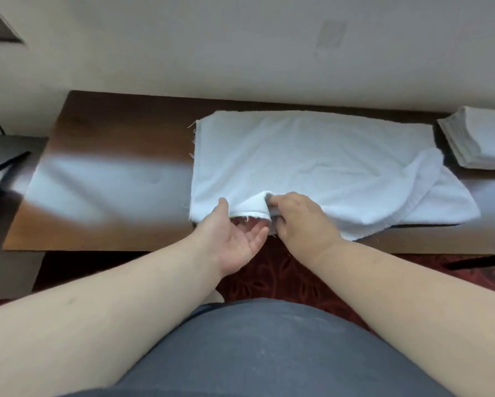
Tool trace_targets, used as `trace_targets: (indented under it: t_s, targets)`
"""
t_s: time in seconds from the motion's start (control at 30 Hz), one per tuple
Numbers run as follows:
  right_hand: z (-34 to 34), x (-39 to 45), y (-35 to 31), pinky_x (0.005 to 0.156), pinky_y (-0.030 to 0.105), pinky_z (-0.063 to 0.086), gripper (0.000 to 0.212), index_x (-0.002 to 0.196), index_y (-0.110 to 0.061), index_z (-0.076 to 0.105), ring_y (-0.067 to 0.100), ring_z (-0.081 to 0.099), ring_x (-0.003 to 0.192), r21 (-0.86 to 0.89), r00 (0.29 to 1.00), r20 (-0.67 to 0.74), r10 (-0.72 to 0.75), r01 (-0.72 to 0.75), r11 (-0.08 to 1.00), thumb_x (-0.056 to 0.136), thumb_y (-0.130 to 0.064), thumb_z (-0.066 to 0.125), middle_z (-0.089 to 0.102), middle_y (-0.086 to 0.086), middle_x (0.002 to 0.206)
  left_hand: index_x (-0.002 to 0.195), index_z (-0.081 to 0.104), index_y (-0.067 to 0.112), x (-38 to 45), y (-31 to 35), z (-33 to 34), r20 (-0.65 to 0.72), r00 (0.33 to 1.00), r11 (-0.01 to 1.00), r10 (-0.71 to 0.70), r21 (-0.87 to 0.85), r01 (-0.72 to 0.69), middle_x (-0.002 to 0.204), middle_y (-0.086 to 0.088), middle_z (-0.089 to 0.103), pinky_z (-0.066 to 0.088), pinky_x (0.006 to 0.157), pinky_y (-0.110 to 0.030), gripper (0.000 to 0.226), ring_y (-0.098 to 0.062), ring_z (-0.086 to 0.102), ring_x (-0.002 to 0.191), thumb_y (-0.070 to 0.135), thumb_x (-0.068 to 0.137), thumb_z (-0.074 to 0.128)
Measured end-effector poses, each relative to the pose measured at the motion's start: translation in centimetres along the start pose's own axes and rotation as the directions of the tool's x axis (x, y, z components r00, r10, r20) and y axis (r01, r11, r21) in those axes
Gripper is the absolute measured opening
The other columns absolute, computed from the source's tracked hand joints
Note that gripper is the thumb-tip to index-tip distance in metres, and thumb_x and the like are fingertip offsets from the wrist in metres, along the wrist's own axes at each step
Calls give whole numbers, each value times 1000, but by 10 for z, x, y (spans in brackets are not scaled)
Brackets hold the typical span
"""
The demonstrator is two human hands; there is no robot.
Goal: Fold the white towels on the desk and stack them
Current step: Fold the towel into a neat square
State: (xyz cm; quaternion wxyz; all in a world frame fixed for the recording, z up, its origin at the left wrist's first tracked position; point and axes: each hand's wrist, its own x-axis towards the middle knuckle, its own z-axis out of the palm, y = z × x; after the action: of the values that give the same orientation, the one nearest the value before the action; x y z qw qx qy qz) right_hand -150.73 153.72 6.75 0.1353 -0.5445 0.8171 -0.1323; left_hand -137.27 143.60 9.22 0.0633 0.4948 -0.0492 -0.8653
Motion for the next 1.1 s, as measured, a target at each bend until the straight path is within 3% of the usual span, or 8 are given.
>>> trace_targets:
  t_s: [0.13, 0.3, 0.43, 0.6, 0.73, 0.83, 0.97, 1.1]
  targets:
    - [-21, 34, -2, 88, 27, 46, 38, 111, -25, 70, 15, 61, 102, 202, 993, 120, -10, -15, 979, 85, -14, 45, 58, -12, 104, 105, 57, 32, 3, 23, 9, -89, 996, 815, 14, 579, 40, 114, 11, 64, 39, 81, -31, 48, -11, 56, 102, 75, 83, 54]
    - [-25, 74, -3, 93, 4, 36, 37, 112, -27, 70, -2, 54, 107, 350, 980, 168, 103, -157, 923, 89, -13, 44, 63, -16, 112, 101, 65, 27, 34, 28, 9, -44, 989, 632, 143, 773, -57, 109, 10, 65, 38, 80, -31, 21, -16, 55, 108, 46, 92, 62]
    - [-31, 93, 17, 103, 11, 28, 39, 130, -22, 62, 10, 49, 128, 265, 989, 40, 142, -147, 953, 99, -7, 45, 58, -5, 135, 88, 62, 19, 47, 57, 23, -176, 915, 785, 363, 587, -198, 86, 1, 70, 46, 79, -33, 19, -18, 67, 81, 28, 89, 46]
    - [-35, 106, 44, 92, 38, 43, 29, 109, -18, 65, 24, 56, 102, 84, 972, -222, 82, -65, 994, 90, -41, 69, 56, -5, 100, 99, 57, 14, 76, 113, 58, -140, 965, 973, 223, 87, -213, 80, 1, 77, 50, 81, -46, 32, -17, 75, 65, 18, 100, 26]
    - [-22, 116, 75, 106, 41, 34, 75, 142, -29, 43, 25, 42, 130, -218, 957, 261, 123, -66, 974, 80, -61, 70, 48, -1, 139, 113, 52, 16, 102, 138, 58, -149, 953, 963, 265, -19, -270, 103, 0, 76, 52, 71, -42, 27, -18, 73, 82, 21, 107, 26]
    - [-27, 128, 121, 98, 40, 39, 53, 138, -30, 46, 26, 48, 122, -321, 885, 369, 283, -165, 933, 90, -45, 61, 53, -1, 135, 115, 46, 24, 119, 141, 46, -260, 887, 921, 383, 179, -345, 109, -1, 67, 52, 75, -38, 14, -20, 67, 89, 26, 107, 35]
    - [-34, 139, 166, 87, 36, 47, 20, 114, -28, 63, 25, 58, 103, -230, 847, 421, 325, -246, 941, 98, -31, 51, 63, -2, 115, 127, 53, 22, 141, 151, 25, -193, 640, 358, 743, 923, -138, 113, 1, 58, 45, 72, -26, 30, -20, 60, 86, 30, 98, 53]
    - [-34, 152, 182, 76, 33, 47, 16, 105, -31, 63, 20, 60, 93, -44, 884, 367, 290, -295, 955, 100, -33, 48, 66, -6, 103, 140, 48, 21, 152, 159, 34, -101, 722, 111, 685, 993, 34, 125, 1, 58, 43, 85, -26, 60, -24, 60, 107, 50, 90, 64]
